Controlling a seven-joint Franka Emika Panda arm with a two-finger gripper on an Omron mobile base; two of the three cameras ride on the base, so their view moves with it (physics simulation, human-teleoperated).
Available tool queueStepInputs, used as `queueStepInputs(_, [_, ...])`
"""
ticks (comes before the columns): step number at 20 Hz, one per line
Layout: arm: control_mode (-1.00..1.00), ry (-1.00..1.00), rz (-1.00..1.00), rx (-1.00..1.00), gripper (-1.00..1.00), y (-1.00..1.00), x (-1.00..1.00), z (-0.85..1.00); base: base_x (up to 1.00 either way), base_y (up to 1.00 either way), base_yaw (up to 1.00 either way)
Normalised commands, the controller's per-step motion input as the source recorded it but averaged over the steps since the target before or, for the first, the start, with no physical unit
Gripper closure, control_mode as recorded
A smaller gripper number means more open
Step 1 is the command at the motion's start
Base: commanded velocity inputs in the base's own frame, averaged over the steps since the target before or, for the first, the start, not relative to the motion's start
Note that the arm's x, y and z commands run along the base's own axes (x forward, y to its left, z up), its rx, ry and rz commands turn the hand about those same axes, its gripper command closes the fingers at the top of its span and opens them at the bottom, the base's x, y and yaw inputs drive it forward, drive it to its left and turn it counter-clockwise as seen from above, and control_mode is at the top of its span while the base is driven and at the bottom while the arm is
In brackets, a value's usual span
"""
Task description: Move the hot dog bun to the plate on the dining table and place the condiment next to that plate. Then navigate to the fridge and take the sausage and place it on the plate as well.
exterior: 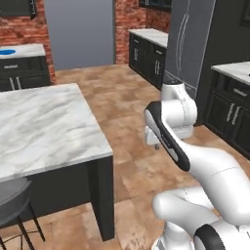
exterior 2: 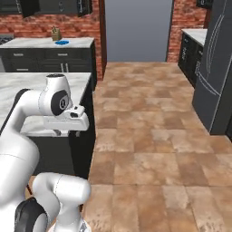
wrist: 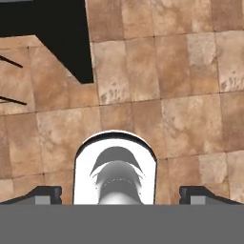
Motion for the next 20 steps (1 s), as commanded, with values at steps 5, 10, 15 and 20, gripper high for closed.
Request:
queueStepInputs(5, [1.00,0.00,0.00,0.00,-1.00,0.00,0.00,0.00,1.00,-0.71,0.33])
queueStepInputs(10, [1.00,0.00,0.00,0.00,-1.00,0.00,0.00,0.00,1.00,-0.60,0.35])
queueStepInputs(15, [1.00,0.00,0.00,0.00,-1.00,0.00,0.00,0.00,1.00,-0.57,0.35])
queueStepInputs(20, [1.00,0.00,0.00,0.00,-1.00,0.00,0.00,0.00,1.00,-0.72,0.30])
